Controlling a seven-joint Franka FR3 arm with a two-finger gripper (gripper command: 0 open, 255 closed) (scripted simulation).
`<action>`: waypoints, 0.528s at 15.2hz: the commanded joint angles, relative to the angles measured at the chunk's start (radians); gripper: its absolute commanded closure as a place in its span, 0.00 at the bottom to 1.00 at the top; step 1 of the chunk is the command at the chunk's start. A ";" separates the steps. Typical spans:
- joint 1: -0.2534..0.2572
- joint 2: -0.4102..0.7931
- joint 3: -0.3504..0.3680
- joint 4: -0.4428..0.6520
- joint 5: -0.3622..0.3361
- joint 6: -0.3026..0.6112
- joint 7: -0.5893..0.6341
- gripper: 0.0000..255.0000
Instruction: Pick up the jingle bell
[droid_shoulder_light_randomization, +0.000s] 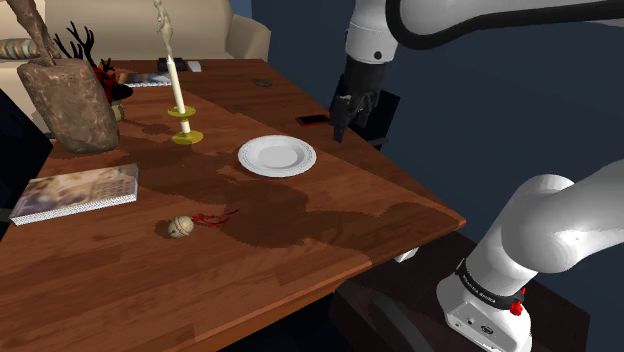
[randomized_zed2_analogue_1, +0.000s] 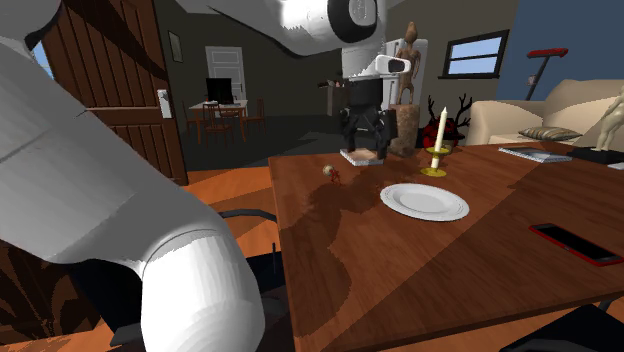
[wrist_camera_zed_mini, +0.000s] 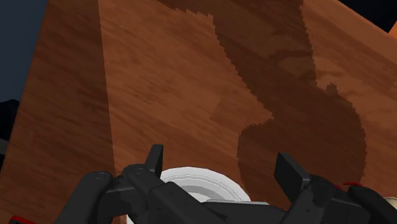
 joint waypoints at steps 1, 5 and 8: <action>0.006 0.051 0.049 0.025 0.008 0.021 0.064 0.00; 0.007 0.168 0.137 0.097 0.000 0.055 0.184 0.00; 0.006 0.268 0.202 0.164 -0.025 0.075 0.280 0.00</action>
